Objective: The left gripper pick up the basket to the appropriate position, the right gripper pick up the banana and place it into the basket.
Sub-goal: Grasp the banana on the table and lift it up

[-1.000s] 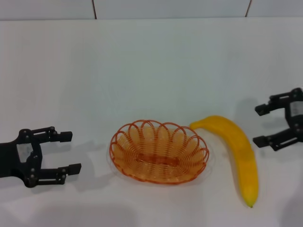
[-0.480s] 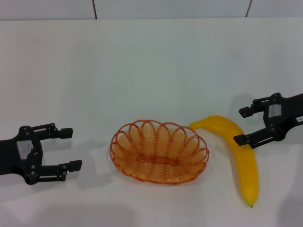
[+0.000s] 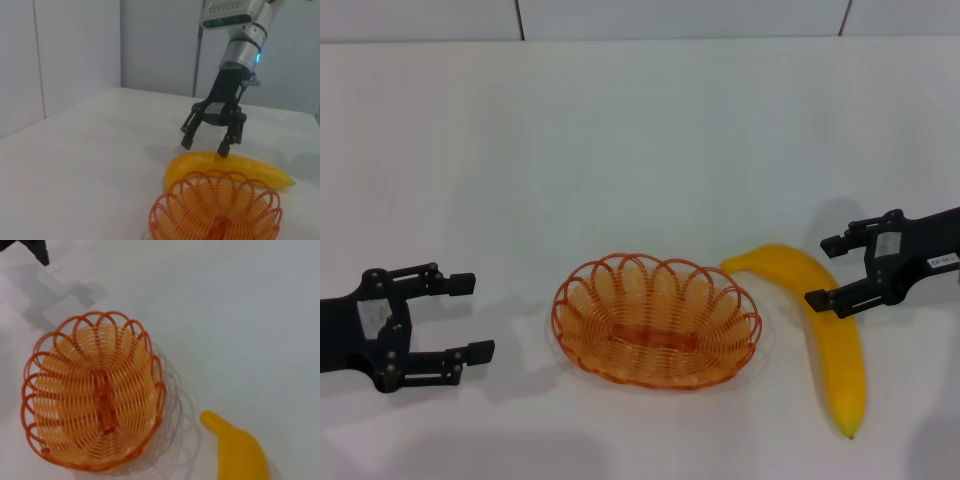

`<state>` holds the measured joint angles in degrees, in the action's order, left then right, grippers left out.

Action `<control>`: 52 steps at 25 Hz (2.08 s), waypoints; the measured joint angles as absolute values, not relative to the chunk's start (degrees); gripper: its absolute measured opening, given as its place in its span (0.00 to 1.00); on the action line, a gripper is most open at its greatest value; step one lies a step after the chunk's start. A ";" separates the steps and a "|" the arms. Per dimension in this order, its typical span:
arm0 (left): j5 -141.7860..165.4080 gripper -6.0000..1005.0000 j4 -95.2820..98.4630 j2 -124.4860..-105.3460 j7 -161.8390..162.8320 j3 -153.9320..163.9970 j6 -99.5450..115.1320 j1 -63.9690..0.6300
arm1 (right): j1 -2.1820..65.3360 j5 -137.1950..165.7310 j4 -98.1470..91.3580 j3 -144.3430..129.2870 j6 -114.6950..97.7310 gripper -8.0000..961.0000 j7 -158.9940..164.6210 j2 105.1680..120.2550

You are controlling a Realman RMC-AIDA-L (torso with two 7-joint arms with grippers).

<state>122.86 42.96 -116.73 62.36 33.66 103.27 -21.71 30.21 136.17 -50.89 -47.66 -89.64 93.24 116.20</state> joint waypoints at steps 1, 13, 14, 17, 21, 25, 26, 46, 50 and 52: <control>122.87 0.81 42.96 -116.72 62.47 33.66 103.27 -21.71 | 30.15 136.18 -50.61 -47.73 -89.41 0.92 92.99 116.19; 122.87 0.81 42.98 -116.67 62.72 33.66 103.27 -21.45 | 29.86 136.48 -49.93 -48.34 -88.41 0.92 92.31 116.17; 122.87 0.81 42.98 -116.64 62.73 33.66 103.27 -21.44 | 29.84 136.60 -49.92 -48.34 -88.13 0.92 92.37 116.15; 122.87 0.81 42.98 -116.61 62.80 33.66 103.27 -21.32 | 29.78 137.27 -49.92 -48.13 -87.68 0.92 92.51 116.10; 122.87 0.81 42.98 -116.62 62.84 33.66 103.27 -21.24 | 29.68 138.52 -49.92 -48.24 -86.75 0.92 93.24 116.10; 122.87 0.81 42.98 -116.63 62.84 33.66 103.27 -21.24 | 29.68 138.93 -49.84 -48.21 -86.43 0.92 93.50 116.10; 122.87 0.81 42.98 -116.63 62.85 33.66 103.27 -21.24 | 29.68 138.94 -49.87 -48.08 -86.39 0.92 93.68 116.05; 123.10 0.81 42.98 -116.55 62.84 33.66 103.27 -21.09 | 29.77 142.55 -50.60 -47.01 -81.97 0.92 97.84 115.56; 123.20 0.81 42.98 -116.54 62.84 33.66 103.27 -21.09 | 29.71 142.05 -50.67 -46.87 -82.39 0.91 97.84 115.53; 123.24 0.81 42.98 -116.54 62.85 33.66 103.27 -21.06 | 29.71 141.95 -50.69 -46.85 -82.47 0.91 97.86 115.51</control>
<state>123.24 42.98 -116.54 62.85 33.66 103.27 -21.06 29.71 141.95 -50.69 -46.85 -82.47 97.86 115.51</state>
